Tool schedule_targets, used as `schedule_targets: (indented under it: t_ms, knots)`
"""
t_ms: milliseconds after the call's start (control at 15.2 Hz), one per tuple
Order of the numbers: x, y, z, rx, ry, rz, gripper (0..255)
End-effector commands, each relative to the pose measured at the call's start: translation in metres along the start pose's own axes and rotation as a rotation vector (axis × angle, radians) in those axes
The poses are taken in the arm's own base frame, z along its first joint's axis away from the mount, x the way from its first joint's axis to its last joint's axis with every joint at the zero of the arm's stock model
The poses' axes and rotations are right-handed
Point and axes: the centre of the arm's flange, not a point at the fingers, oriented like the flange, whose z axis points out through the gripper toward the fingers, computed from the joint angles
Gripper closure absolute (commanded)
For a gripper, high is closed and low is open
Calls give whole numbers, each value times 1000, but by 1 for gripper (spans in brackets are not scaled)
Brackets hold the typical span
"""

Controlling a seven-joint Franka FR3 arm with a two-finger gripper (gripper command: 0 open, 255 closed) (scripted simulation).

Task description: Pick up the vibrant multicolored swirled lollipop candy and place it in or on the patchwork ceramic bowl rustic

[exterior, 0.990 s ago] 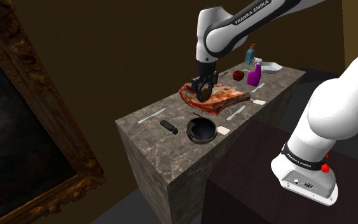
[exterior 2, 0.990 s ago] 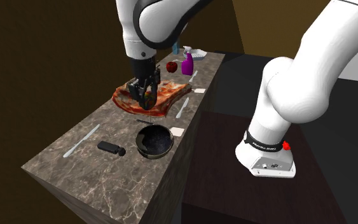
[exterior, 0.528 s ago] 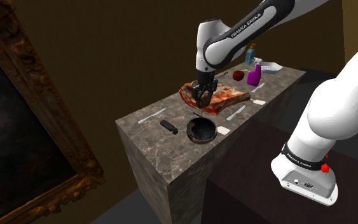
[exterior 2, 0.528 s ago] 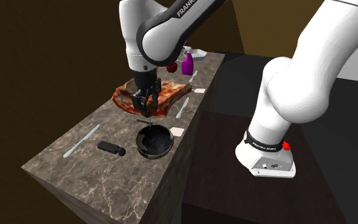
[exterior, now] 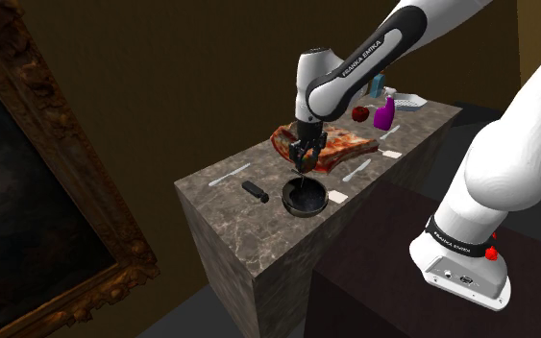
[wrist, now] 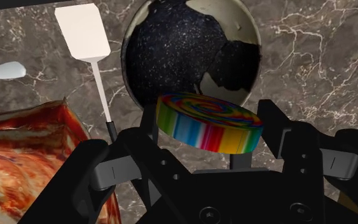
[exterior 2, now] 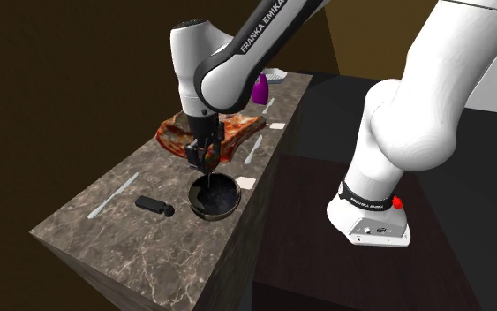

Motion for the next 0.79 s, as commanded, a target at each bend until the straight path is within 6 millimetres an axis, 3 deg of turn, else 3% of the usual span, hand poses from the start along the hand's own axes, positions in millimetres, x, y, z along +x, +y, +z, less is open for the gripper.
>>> schedule_targets:
  t_ms: [0,396,462,726]
  knots:
    - [-1,0,5,0,1,0,255]
    - [-1,0,5,0,1,0,255]
    - [-1,0,5,0,1,0,0]
    - [-1,0,5,0,1,0,0]
